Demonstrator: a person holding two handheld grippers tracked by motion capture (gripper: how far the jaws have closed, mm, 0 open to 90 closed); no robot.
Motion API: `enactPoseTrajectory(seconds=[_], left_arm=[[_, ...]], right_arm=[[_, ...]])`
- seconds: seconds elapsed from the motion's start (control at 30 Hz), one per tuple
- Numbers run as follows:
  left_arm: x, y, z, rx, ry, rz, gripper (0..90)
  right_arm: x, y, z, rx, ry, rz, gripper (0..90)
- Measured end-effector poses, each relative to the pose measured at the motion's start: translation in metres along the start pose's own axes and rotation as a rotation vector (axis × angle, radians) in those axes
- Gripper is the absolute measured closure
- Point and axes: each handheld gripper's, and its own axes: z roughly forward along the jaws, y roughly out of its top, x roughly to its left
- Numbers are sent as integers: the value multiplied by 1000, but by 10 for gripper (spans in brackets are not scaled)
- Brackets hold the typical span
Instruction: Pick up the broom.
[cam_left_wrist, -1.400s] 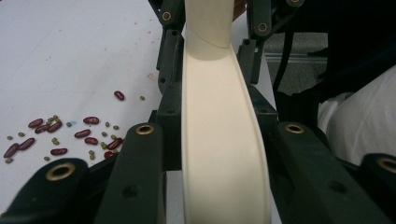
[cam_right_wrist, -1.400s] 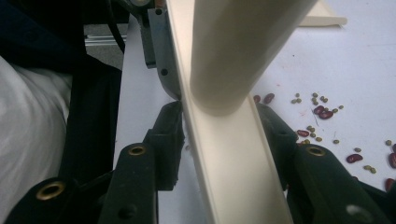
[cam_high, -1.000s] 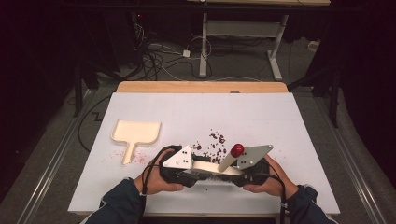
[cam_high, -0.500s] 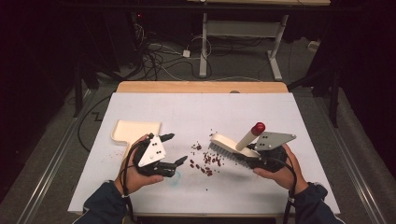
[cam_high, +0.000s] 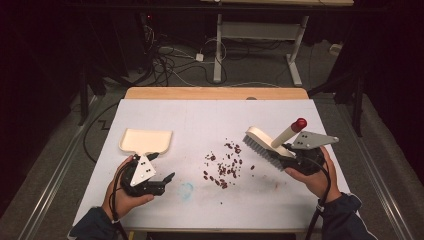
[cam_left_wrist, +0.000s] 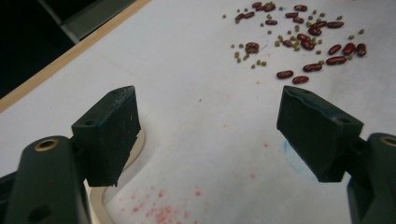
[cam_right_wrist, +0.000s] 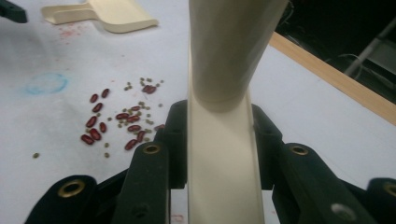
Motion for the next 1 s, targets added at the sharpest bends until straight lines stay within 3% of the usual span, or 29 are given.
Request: enactPoseTrajectory(seconds=[0.17,0.27,0.63,1.0], left_arm=[[-1,-13,-4,25,8,-24,203],[-1,-17,-6,28,-7,-46,205],[-5,-15,-5,28,-9,-24,225],[-5,-17,-5,29,-2,-38,222]], right_arm=[[-4,-3,-2,0,-20,9,674],[-6,-6,-2,14,-40,20,675],[-15,-12,-7,26,-94,47,675],[-21,-14,-5,34,-134,68,675]])
